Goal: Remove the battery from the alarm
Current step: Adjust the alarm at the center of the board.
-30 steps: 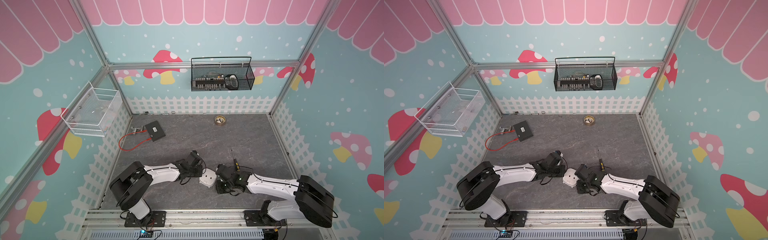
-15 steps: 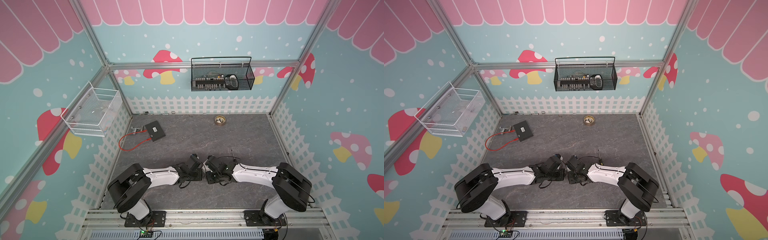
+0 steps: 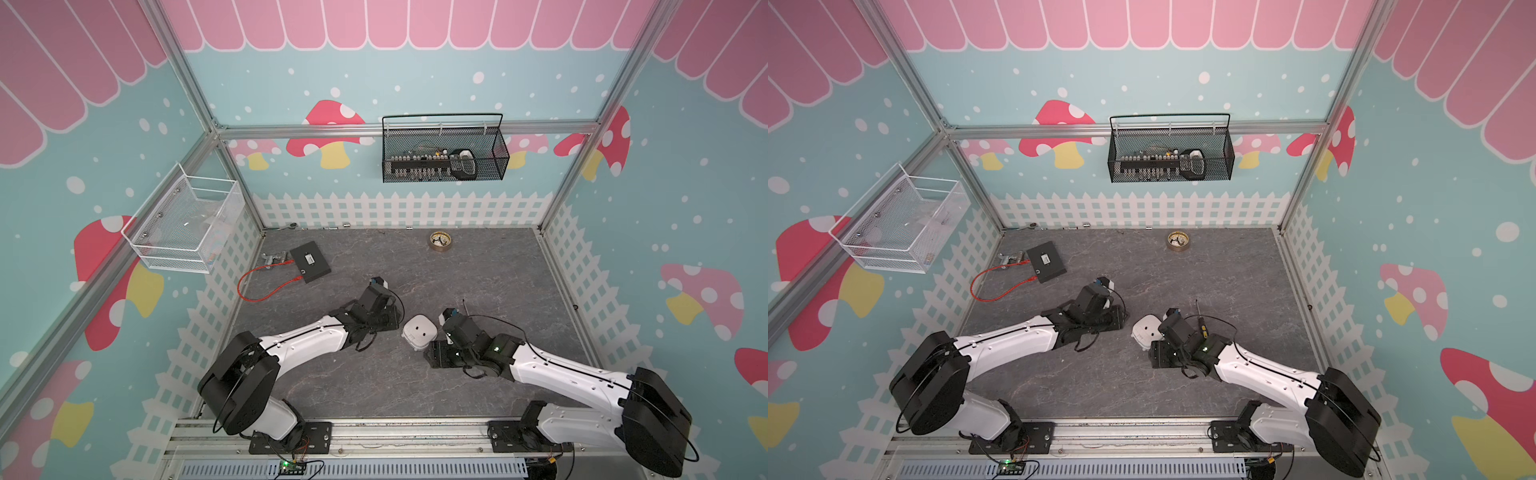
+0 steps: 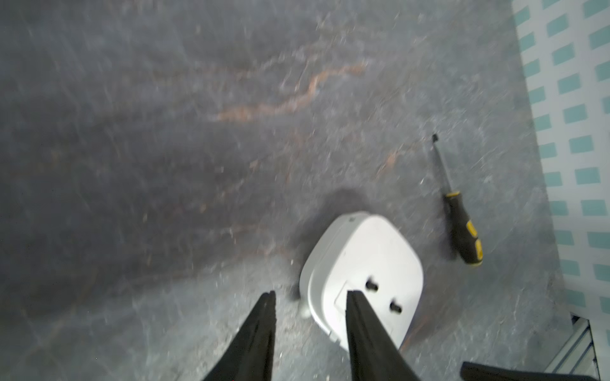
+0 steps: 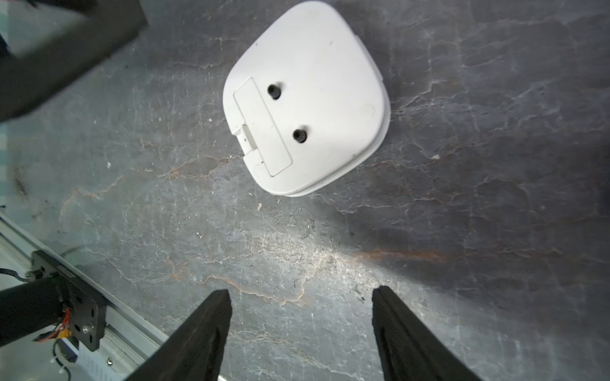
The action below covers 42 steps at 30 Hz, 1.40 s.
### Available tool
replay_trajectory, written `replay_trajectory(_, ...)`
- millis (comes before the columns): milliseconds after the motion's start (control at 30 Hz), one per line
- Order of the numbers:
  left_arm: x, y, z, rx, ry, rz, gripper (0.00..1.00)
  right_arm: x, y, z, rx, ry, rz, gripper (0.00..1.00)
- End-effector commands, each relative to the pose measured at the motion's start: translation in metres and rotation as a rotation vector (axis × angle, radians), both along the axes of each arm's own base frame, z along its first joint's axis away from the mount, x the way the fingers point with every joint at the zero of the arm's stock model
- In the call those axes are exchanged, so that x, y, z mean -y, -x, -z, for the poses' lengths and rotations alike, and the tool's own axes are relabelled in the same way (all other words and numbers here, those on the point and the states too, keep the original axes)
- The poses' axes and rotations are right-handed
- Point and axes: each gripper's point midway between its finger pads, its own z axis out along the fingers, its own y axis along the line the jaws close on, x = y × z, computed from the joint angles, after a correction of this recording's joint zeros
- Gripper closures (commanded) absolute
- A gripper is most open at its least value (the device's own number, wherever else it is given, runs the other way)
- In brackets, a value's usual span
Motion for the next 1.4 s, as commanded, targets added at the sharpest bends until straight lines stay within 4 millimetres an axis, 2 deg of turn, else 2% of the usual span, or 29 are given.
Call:
replay_trajectory(0,0.026,-0.024,-0.013,0.050,0.026,0.133,0.55,-0.001,-0.007,0.002,-0.032,-0.123,0.111,0.26)
replay_trajectory(67,0.043,-0.029,-0.010,0.035,0.048,0.196,0.54,-0.001,-0.014,0.001,-0.028,-0.159,0.148,0.26)
replay_trajectory(167,0.057,-0.025,0.005,-0.020,0.071,0.263,0.55,0.002,-0.023,-0.001,-0.014,-0.202,0.197,0.27)
replay_trajectory(333,0.058,-0.015,0.026,-0.082,0.072,0.288,0.55,0.003,-0.036,-0.008,-0.014,-0.285,0.278,0.30)
replay_trajectory(567,0.063,-0.008,0.047,-0.139,0.070,0.315,0.56,-0.009,-0.043,0.000,-0.053,-0.333,0.282,0.34)
replay_trajectory(767,0.060,0.002,0.069,-0.187,0.054,0.321,0.56,-0.013,-0.048,0.010,-0.070,-0.328,0.295,0.39)
replay_trajectory(1100,0.057,0.009,0.089,-0.232,0.038,0.324,0.59,-0.024,-0.059,0.025,-0.092,-0.311,0.286,0.45)
replay_trajectory(1367,0.037,0.031,0.105,-0.278,0.012,0.293,0.63,-0.023,-0.078,0.027,-0.074,-0.301,0.293,0.59)
